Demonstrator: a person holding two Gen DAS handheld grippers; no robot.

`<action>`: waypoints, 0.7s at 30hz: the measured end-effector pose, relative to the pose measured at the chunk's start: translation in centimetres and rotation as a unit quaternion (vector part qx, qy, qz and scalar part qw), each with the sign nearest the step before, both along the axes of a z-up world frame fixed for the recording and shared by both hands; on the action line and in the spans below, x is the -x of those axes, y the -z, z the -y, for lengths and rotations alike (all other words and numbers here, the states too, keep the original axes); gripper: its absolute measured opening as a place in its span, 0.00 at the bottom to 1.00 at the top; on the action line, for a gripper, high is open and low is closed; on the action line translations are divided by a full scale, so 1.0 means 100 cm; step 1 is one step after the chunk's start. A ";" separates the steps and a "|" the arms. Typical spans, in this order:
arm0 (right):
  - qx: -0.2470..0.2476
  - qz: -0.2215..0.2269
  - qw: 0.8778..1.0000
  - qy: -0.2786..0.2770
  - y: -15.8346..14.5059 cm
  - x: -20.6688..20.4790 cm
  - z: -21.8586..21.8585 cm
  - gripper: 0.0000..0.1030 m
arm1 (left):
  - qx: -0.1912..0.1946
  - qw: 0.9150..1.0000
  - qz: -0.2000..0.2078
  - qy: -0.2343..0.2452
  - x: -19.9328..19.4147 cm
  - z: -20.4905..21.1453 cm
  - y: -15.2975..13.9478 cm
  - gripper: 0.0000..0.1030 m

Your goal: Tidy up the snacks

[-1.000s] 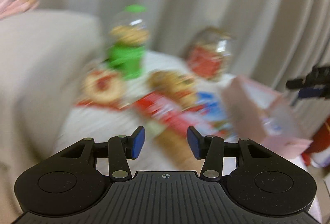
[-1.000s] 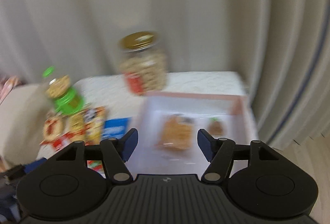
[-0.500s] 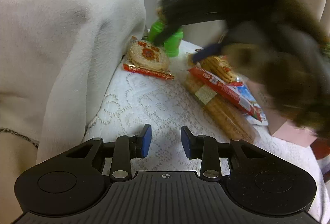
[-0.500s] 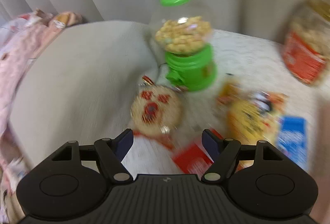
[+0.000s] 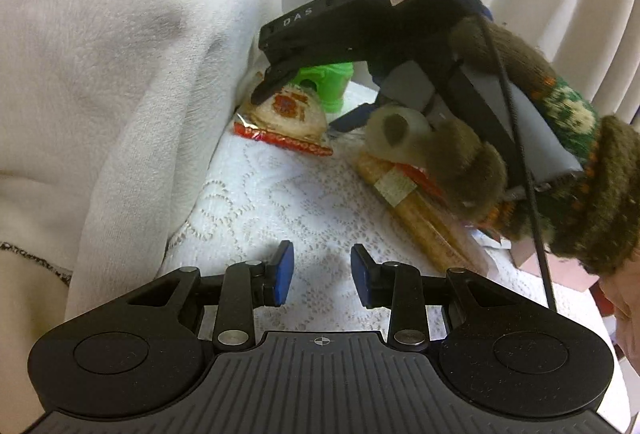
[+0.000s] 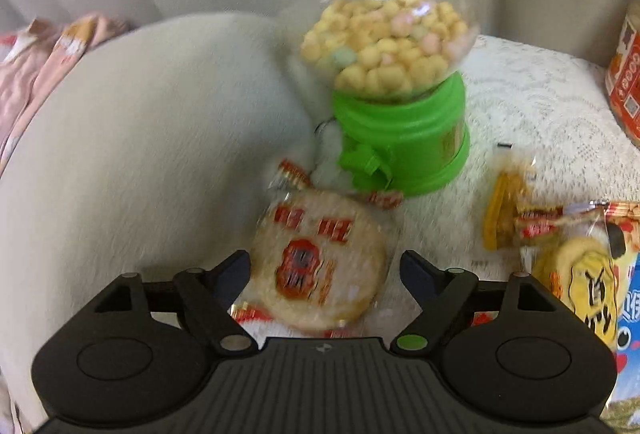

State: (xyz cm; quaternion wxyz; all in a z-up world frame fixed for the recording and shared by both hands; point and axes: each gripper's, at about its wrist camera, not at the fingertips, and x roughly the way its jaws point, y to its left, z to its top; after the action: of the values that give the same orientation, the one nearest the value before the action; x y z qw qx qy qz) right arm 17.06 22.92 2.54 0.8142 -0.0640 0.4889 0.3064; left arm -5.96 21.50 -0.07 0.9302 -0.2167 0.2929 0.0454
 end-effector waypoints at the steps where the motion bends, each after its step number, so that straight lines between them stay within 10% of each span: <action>1: 0.011 0.005 1.000 -0.005 0.000 0.006 -0.002 0.78 | 0.001 1.000 -0.001 0.001 0.001 -0.001 0.000 0.35; 12: 0.041 0.064 0.996 -0.048 0.008 0.031 -0.013 0.76 | 0.002 1.000 -0.013 0.013 0.013 0.002 -0.009 0.35; 16: 0.054 0.080 0.992 -0.079 -0.002 0.059 0.003 0.60 | 0.014 1.000 -0.014 0.014 0.018 -0.004 -0.012 0.35; 19: 0.061 0.087 0.990 -0.097 -0.015 0.086 0.021 0.23 | 0.014 1.000 -0.010 0.011 0.024 -0.005 -0.016 0.35; 21: 0.045 0.070 0.992 -0.099 -0.024 0.096 0.039 0.23 | 0.013 1.000 -0.009 0.011 0.026 -0.006 -0.018 0.35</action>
State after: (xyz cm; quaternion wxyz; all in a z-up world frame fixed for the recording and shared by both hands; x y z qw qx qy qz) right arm 7.51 18.99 4.98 0.8084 -0.1703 0.4353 0.3577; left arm -8.59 22.08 1.74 0.9250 -0.2248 0.3046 0.0334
